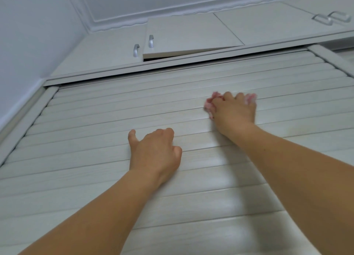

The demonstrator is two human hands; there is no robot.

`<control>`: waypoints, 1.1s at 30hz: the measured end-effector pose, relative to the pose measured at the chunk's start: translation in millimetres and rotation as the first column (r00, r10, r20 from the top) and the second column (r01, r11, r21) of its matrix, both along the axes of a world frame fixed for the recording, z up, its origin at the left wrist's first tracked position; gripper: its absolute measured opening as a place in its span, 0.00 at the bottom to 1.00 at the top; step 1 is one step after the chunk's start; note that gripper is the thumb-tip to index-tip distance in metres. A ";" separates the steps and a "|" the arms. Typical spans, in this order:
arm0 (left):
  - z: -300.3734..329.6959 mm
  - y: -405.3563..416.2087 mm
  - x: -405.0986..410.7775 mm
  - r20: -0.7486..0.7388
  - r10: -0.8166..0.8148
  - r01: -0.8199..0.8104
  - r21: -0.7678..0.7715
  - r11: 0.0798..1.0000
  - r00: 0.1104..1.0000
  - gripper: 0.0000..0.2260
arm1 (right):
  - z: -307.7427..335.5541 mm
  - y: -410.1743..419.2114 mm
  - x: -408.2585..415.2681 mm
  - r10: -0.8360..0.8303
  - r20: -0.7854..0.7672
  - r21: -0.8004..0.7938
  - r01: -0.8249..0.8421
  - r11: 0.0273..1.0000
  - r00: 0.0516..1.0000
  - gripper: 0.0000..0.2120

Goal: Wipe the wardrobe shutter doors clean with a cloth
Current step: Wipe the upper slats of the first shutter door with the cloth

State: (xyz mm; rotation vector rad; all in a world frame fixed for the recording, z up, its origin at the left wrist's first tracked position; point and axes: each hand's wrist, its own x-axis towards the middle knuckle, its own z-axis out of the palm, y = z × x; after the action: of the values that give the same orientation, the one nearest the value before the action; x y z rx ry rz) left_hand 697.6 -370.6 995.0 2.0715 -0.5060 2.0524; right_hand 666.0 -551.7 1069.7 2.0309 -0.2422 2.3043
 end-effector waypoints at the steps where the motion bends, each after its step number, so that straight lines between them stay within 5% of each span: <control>1: 0.1 -0.2 0.1 0.002 0.002 -0.002 0.002 1.000 1.000 0.07 | 0.9 14.9 6.9 0.045 0.004 -0.058 -0.045 0.997 0.999 0.15; 6: 1.5 -0.8 1.9 0.004 0.018 -0.018 -0.017 1.000 1.000 0.05 | 4.8 72.9 22.7 -0.038 -0.132 -0.239 0.005 0.971 0.991 0.18; 11: 2.5 -1.7 0.3 0.006 0.041 -0.041 -0.020 0.999 0.999 0.07 | 4.2 44.6 17.2 -0.045 -0.177 -0.264 -0.004 0.965 0.983 0.20; 19: 0.9 -4.9 0.0 0.018 0.037 -0.037 -0.030 0.999 0.999 0.06 | 15.5 -85.4 -13.5 -0.055 -0.117 0.191 0.076 0.979 0.992 0.26; 23: 0.1 -8.5 2.2 0.022 0.043 -0.042 -0.054 0.998 0.999 0.06 | 16.3 -80.6 -15.9 -0.075 -0.122 0.371 0.115 0.922 0.990 0.28; 29: -0.5 -16.4 2.9 0.016 0.101 -0.100 -0.048 0.994 0.995 0.13 | 34.4 6.8 18.8 -0.063 -0.164 0.003 0.064 0.998 0.984 0.28; 33: 0.2 -22.0 4.6 0.027 0.135 -0.134 -0.048 0.990 0.990 0.15 | 23.5 55.8 24.9 -0.082 -0.280 -0.286 -0.001 0.958 0.957 0.25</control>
State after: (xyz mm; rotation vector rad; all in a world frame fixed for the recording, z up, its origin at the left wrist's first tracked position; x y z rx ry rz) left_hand 702.3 -392.7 995.2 2.1046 -0.3286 2.1503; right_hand 690.9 -495.9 1093.2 2.1482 0.0598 1.8554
